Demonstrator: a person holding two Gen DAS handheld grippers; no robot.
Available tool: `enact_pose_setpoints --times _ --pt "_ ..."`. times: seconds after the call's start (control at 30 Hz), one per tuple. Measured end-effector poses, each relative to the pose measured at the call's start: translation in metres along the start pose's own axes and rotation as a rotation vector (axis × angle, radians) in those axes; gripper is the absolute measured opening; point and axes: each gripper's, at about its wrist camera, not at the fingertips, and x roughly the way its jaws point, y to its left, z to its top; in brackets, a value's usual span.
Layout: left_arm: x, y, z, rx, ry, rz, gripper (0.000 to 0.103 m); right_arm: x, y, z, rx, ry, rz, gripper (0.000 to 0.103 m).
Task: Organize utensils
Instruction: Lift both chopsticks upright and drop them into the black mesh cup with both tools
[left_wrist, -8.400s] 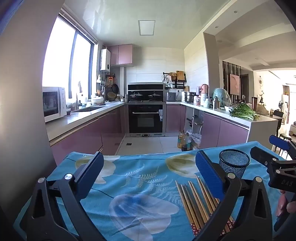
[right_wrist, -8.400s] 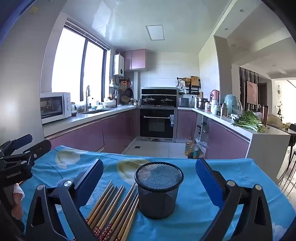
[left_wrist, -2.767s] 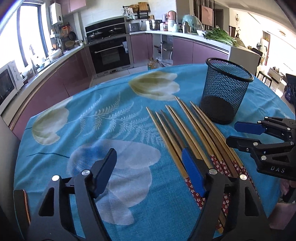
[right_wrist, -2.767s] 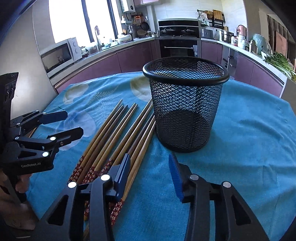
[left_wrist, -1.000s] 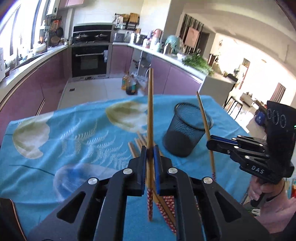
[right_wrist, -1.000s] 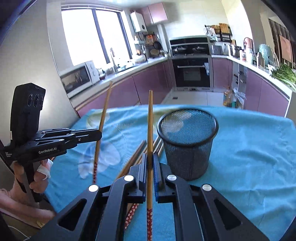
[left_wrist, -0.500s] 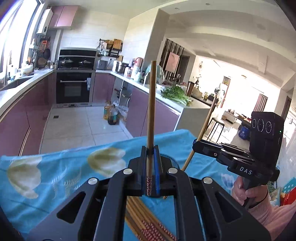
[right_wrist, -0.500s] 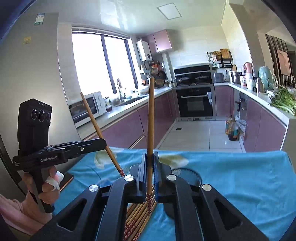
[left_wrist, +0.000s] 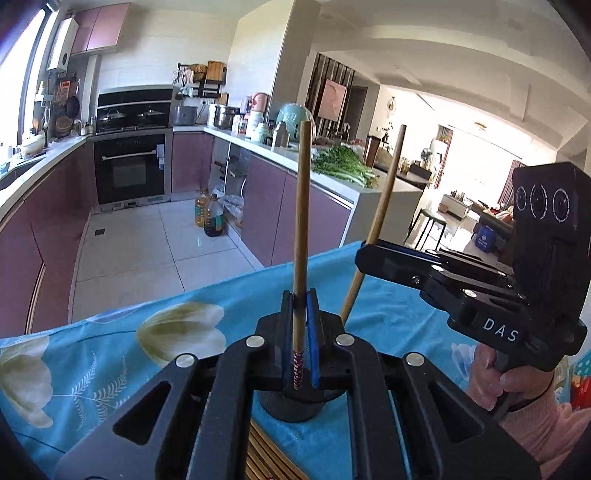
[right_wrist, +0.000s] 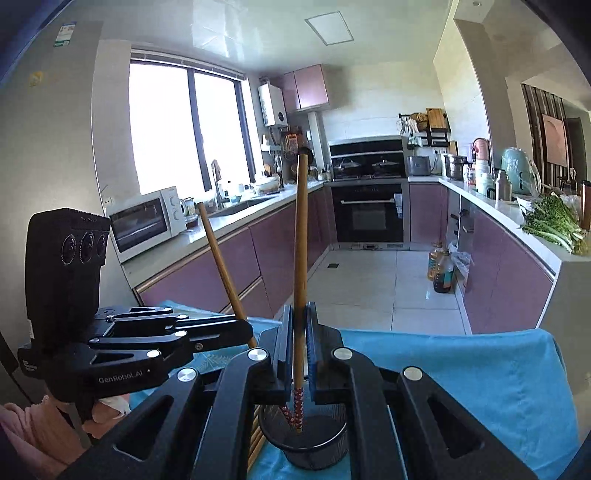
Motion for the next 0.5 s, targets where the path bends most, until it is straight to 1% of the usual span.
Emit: enact_pose_setpoints --times 0.17,0.23,0.3,0.37,0.4,0.43,0.47,0.5 --pt "0.041 0.008 -0.018 -0.011 0.095 0.004 0.008 0.027 -0.004 -0.021 0.011 0.126 -0.004 0.005" --pt "0.054 0.017 -0.02 -0.014 0.112 0.014 0.008 0.036 -0.004 -0.022 0.017 0.163 -0.005 0.005" --pt "0.064 0.021 -0.021 -0.019 0.124 0.015 0.008 0.042 -0.005 -0.024 0.021 0.175 -0.009 0.006" --pt "0.066 0.031 -0.025 -0.022 0.132 0.015 0.008 0.046 -0.006 -0.023 0.032 0.178 -0.01 0.006" --pt "0.069 0.03 -0.024 -0.019 0.133 0.017 0.009 0.047 -0.004 -0.023 0.034 0.179 -0.012 0.006" --pt "0.069 0.034 -0.029 -0.017 0.132 0.023 0.009 0.05 -0.004 -0.023 0.037 0.179 -0.017 0.006" --pt "0.07 0.033 -0.031 -0.017 0.132 0.027 0.01 0.052 -0.005 -0.021 0.043 0.179 -0.021 0.008" --pt "0.071 0.033 -0.03 -0.017 0.131 0.03 0.015 0.054 -0.005 -0.021 0.049 0.179 -0.025 0.009"
